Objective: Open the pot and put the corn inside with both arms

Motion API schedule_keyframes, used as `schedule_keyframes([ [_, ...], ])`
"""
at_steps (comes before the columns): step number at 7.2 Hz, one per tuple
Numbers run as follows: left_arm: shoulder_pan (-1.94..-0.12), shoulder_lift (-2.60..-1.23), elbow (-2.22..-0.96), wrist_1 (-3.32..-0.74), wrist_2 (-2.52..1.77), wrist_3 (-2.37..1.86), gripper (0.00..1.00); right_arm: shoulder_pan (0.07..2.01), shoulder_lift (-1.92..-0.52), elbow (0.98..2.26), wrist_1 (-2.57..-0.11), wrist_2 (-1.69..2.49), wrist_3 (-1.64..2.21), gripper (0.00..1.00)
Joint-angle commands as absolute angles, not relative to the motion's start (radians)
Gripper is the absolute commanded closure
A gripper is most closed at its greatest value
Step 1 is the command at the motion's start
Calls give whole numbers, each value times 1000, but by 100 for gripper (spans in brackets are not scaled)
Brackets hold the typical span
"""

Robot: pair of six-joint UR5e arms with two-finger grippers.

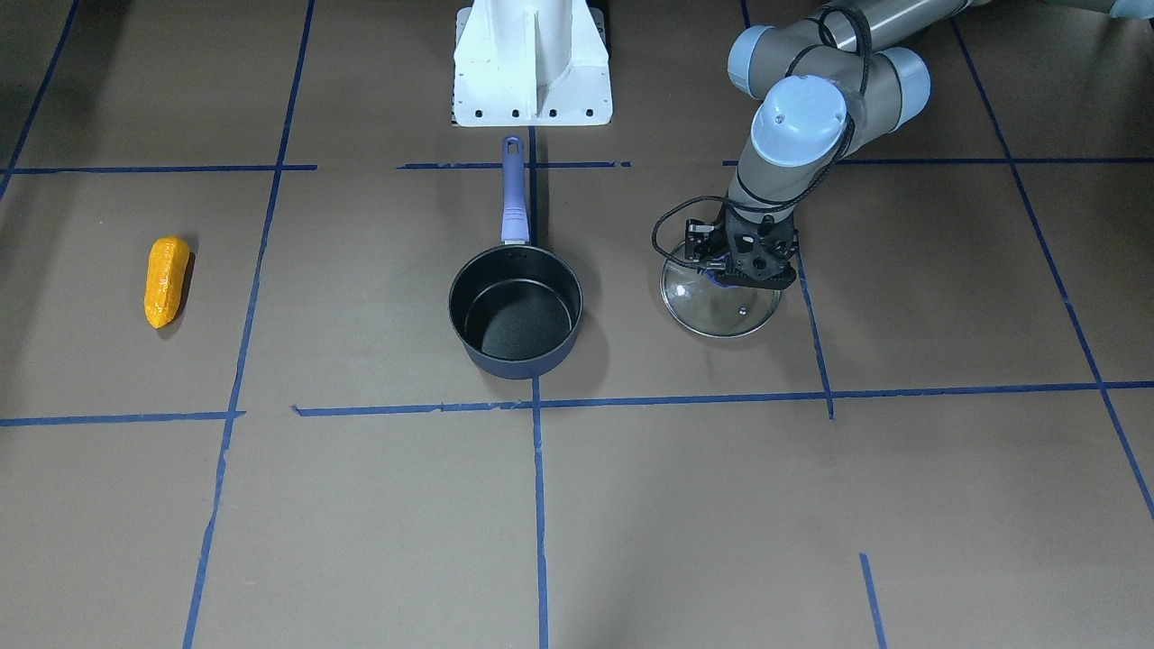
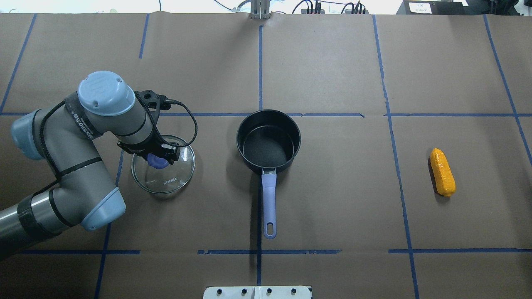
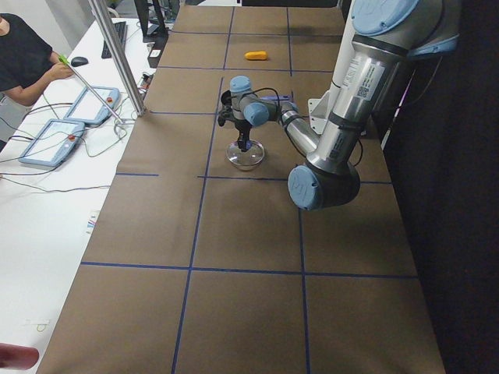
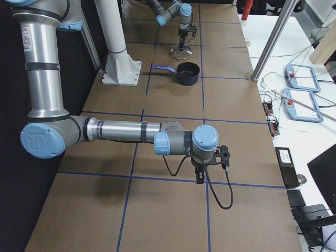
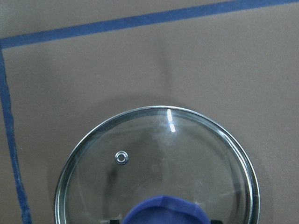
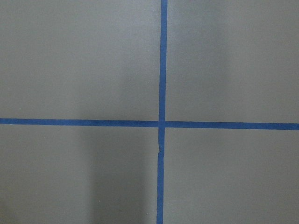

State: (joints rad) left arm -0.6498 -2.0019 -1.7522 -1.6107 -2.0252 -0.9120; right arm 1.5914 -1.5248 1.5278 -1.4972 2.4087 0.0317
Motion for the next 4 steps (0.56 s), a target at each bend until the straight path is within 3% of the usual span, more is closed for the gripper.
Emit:
schedule_keyframes([
  [1, -649, -2002, -1746, -1620, -2026, -904, 47, 1591, -1525, 1529, -1497, 2410, 32, 0],
  [2, -649, -2003, -1746, -1620, -2026, -893, 22, 1591, -1525, 1532, -1496, 2410, 31, 0],
  [3, -649, -2003, -1746, -1620, -2025, -887, 8, 1591, -1523, 1534, -1496, 2410, 31, 0],
  [4, -650, -2003, -1747, -1618, -2025, -887, 3, 1588, -1523, 1540, -1494, 2416, 32, 0],
])
